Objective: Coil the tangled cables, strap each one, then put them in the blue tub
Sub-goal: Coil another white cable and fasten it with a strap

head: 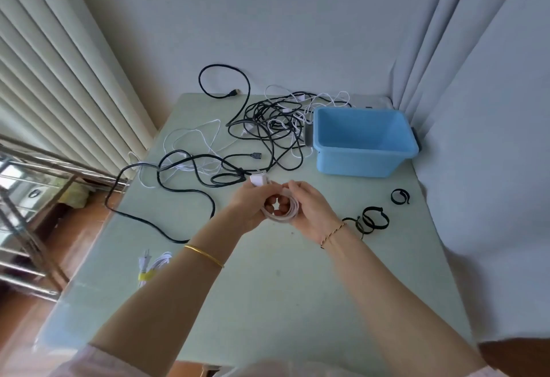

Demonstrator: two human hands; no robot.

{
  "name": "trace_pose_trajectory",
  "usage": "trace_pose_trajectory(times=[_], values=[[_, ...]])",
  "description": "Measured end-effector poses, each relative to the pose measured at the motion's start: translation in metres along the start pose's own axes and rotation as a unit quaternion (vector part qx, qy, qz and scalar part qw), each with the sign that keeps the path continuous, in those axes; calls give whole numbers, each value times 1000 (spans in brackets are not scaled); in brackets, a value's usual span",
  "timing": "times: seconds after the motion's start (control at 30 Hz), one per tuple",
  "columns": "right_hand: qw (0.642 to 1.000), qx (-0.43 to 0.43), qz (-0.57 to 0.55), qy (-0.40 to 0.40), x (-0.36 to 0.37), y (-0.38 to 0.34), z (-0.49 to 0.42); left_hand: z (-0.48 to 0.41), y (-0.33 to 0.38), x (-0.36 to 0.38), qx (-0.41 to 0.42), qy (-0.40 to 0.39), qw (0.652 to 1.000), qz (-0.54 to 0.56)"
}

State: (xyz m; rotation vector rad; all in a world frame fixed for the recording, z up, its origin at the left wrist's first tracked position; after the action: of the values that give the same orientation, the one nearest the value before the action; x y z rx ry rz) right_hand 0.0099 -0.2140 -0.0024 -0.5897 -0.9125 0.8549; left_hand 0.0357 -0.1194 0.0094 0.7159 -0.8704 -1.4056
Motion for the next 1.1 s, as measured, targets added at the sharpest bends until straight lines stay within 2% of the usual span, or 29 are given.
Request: trace_pose_trajectory(times=[0.07, 0.2, 0.33, 0.5, 0.63, 0.73, 0.83, 0.93, 1.03, 1.1], values=[[999, -3, 8, -35, 10, 9, 1, 0, -3, -10, -3, 12, 1000, 13], [990, -83, 110, 1, 13, 14, 2, 4, -14, -27, -21, 15, 999, 34], [982, -84, 167, 16, 22, 32, -2, 8, -38, -52, -55, 44, 995, 64], [930, -142, 340, -10, 44, 70, -5, 17, -75, -93, -109, 81, 985, 103], [918, -118, 378, -13, 49, 114, -8, 24, -102, -124, -155, 104, 979, 77], [903, -82, 420, -29, 49, 145, -13, 24, -116, -145, -171, 150, 971, 80], [891, -44, 449, -48, 48, 165, -12, 15, -124, -168, -144, 195, 970, -35], [888, -11, 455, -66, 46, 176, -11, 2, -122, -178, -86, 167, 959, -211], [892, 5, 443, -89, 51, 183, -10, -6, -115, -184, -14, 143, 905, -399], [887, 7, 453, -93, 55, 189, -10, -9, -110, -183, 25, 132, 869, -476]])
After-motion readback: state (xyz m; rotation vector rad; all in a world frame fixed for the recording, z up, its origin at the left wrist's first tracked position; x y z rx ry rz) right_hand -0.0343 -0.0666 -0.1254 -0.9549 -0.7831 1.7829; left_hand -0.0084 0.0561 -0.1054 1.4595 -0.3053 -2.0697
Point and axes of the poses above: each hand's wrist, its own z-axis away from the middle knuckle, its own x-axis out of the palm, y = z × x, the point moved 10 cm from there along -z, towards the middle knuckle, and after that the axes turned 10 degrees about y, right-handed, at the moved point
